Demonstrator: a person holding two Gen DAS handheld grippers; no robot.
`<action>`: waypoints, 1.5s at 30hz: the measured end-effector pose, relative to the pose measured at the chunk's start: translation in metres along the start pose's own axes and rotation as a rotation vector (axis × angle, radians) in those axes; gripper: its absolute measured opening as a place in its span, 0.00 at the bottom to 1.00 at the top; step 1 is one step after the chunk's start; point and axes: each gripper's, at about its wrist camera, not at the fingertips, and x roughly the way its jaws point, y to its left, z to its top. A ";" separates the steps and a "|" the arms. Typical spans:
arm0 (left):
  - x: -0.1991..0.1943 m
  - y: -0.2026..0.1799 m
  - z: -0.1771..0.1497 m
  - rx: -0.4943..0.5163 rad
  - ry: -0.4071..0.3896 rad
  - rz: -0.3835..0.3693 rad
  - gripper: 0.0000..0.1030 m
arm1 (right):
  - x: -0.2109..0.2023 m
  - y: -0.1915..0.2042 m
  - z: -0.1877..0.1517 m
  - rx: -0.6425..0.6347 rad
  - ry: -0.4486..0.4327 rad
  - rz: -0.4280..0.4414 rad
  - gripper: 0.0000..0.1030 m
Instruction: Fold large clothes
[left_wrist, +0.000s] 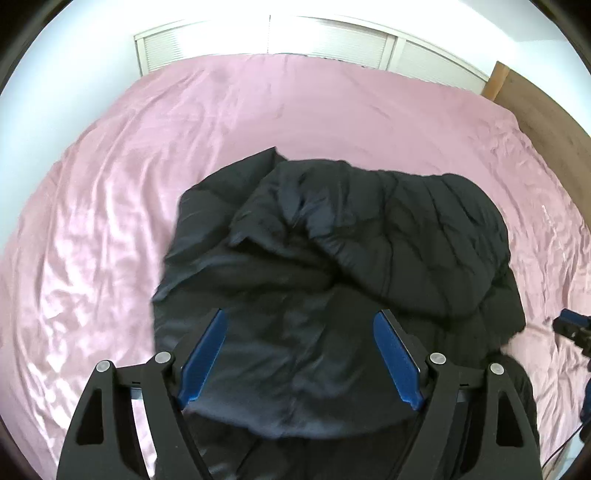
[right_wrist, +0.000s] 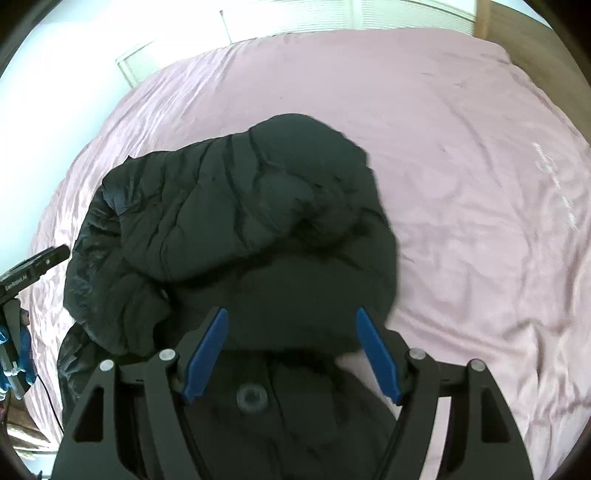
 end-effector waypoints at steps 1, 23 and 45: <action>-0.007 0.003 -0.004 -0.002 0.002 0.004 0.78 | -0.010 -0.005 -0.006 0.015 -0.002 -0.004 0.70; -0.078 0.056 -0.138 -0.099 0.080 0.039 0.81 | -0.103 -0.030 -0.148 0.209 0.076 -0.099 0.72; -0.085 0.115 -0.237 -0.205 0.219 0.152 0.84 | -0.102 -0.038 -0.219 0.234 0.210 -0.150 0.77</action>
